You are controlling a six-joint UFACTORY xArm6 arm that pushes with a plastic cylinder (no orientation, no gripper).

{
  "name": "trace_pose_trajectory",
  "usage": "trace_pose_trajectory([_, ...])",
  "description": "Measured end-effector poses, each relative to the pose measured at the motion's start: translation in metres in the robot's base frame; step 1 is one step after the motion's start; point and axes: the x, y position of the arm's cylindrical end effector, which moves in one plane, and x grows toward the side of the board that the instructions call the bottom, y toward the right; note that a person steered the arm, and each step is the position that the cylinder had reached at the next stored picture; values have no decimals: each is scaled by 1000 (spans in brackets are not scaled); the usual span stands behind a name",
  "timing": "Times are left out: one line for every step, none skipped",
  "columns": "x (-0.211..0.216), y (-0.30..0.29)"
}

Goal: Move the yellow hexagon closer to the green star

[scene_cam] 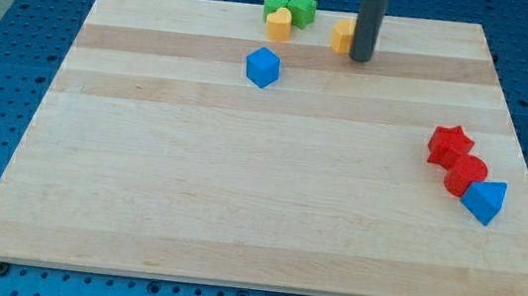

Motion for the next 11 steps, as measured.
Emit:
trace_pose_trajectory([0,32])
trace_pose_trajectory([-13,35])
trace_pose_trajectory([-32,24])
trace_pose_trajectory([-39,10])
trace_pose_trajectory([-39,-9])
trace_pose_trajectory([-39,-23])
trace_pose_trajectory([-39,-23])
trace_pose_trajectory([-39,-35])
trace_pose_trajectory([-39,-47])
trace_pose_trajectory([-38,-37])
trace_pose_trajectory([-31,-19])
